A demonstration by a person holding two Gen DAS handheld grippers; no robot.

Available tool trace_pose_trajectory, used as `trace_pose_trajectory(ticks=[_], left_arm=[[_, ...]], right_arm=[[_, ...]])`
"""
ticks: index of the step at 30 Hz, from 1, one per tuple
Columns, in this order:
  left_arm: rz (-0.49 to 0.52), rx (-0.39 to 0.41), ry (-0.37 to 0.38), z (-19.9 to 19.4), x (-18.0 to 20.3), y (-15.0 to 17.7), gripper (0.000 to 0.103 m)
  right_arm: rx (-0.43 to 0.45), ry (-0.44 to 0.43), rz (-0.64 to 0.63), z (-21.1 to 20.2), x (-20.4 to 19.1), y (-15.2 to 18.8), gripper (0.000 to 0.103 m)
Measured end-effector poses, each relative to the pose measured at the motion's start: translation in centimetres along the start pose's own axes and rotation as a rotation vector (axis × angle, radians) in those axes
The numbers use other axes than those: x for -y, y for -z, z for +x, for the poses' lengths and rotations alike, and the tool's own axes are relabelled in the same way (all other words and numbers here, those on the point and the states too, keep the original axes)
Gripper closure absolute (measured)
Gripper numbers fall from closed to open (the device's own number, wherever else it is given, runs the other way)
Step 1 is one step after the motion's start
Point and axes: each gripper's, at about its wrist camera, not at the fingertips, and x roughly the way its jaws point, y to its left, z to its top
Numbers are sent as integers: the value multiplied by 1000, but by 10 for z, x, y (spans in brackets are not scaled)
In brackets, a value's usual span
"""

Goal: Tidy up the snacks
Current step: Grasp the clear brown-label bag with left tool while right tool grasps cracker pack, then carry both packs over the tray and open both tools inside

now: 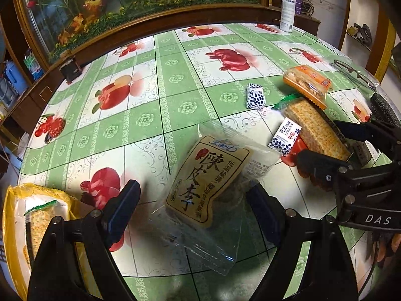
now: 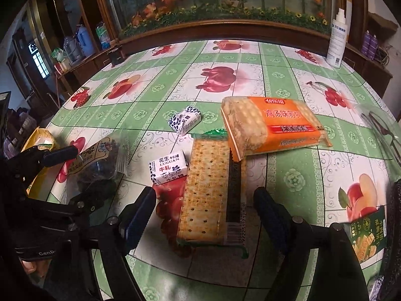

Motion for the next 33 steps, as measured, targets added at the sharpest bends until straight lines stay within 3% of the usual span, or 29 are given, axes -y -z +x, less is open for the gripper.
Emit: trace_pose_trajectory(ticks=[2,5,7,11,13,15,33], left_arm=[[-19,-1,16,2,-2,-1,16],[-44,3,19,4,-4,-2,16],[-59,3,14,4,-5,-2,16],[-87,10,17,3,-5,0,18],[-102,16,47,1,-5,2,32],[-107,21,57,-1,-4,3,40],[-212,71,125,-39,-1,44,50]], right_arm=[[3,4,2,1,1,-1,24],[5,45,-11,1,0,-2,37],[10,68,-7,0,3,-3,54],[15,71,-3,-2,6,-1,55],[19,73,0,-3,6,1,55],[21,69,4,-5,8,4,55],[41,2,56,-48,11,48,55]])
